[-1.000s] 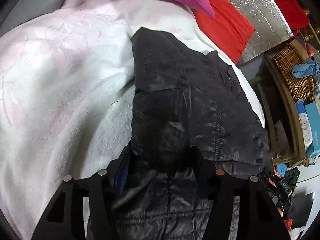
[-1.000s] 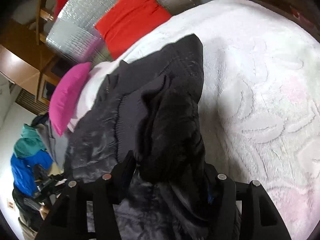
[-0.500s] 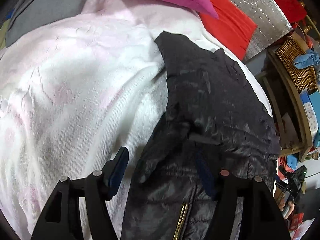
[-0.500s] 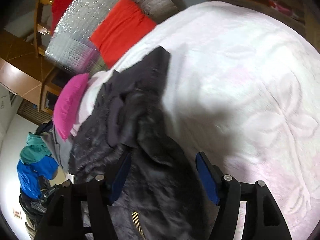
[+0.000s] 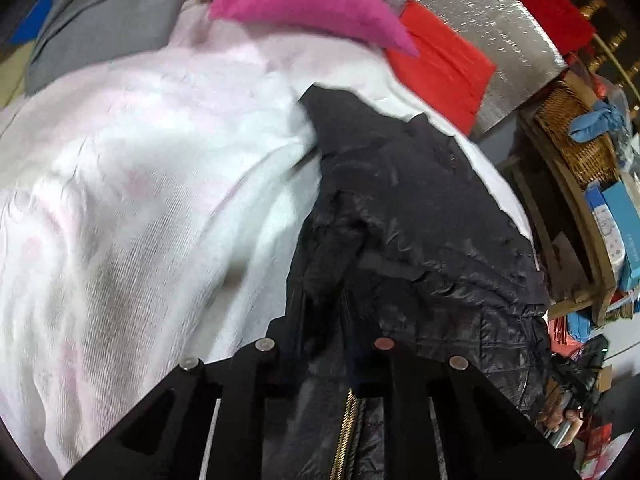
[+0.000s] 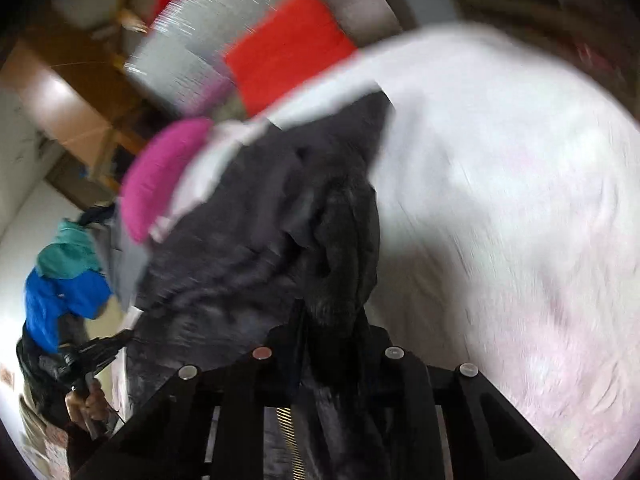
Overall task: Fold large clothes
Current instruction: 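Grasp the jacket hem beside the brass zipper with both tools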
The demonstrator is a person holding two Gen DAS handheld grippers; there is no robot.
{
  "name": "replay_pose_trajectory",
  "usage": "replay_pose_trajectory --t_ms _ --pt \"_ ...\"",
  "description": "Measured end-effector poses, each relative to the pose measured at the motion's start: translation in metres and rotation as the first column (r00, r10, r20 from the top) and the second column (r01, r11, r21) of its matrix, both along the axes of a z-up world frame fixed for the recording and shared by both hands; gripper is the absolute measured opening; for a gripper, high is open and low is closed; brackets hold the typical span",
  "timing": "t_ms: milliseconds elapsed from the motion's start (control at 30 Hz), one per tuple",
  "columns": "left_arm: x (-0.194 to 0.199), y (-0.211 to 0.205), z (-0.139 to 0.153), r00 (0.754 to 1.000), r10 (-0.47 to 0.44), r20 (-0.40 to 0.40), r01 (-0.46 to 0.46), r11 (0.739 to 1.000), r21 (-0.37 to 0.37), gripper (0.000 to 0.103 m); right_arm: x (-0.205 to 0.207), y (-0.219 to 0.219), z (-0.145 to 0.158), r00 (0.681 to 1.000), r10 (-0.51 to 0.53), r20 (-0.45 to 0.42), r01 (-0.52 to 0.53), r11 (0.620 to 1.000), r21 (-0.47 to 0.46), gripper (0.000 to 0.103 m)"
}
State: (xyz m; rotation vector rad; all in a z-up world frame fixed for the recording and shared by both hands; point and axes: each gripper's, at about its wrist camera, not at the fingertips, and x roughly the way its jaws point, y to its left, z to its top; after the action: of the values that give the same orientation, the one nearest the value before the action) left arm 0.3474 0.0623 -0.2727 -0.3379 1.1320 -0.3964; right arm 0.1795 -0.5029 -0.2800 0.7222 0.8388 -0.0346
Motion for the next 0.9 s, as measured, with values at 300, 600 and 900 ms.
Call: replay_pose_trajectory --t_ms 300,600,900 --pt "-0.055 0.037 0.012 0.997 0.076 0.018 -0.076 0.997 -0.02 0.066 -0.055 -0.013 0.011 0.992 -0.106 0.069 0.094 0.984 0.15 0.081" --pt "-0.141 0.041 -0.006 1.0 0.021 0.003 -0.021 0.997 0.071 0.066 -0.123 0.004 0.001 0.99 -0.126 0.071 0.111 0.977 0.181 0.081" --pt "-0.183 0.034 -0.009 0.992 0.042 0.121 -0.066 0.977 0.201 0.067 -0.166 0.032 -0.017 0.995 -0.099 -0.018 0.1 0.99 0.103 0.081"
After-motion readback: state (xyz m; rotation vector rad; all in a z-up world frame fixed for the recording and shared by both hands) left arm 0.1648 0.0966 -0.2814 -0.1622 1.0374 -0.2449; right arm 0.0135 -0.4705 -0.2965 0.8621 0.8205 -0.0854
